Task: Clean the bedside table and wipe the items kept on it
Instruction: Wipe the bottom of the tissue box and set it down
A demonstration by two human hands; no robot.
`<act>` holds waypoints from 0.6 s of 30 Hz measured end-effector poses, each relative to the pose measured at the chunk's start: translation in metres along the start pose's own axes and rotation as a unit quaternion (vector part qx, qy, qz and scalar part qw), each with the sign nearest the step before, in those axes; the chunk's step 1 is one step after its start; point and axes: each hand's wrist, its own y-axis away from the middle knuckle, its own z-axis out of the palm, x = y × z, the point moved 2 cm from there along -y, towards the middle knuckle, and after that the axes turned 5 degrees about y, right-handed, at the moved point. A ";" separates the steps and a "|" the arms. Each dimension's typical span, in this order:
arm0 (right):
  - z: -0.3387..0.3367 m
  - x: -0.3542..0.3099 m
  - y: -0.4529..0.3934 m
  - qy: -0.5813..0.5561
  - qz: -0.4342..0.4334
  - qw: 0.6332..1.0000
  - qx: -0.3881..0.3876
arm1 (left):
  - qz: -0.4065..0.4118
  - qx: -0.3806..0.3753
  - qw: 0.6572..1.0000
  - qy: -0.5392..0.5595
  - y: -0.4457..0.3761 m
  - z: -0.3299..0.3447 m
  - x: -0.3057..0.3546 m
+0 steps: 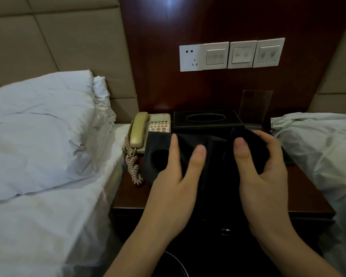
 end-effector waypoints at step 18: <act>-0.015 -0.033 0.006 0.267 -0.222 0.933 -0.087 | 0.109 0.088 0.978 0.155 0.006 0.014 0.006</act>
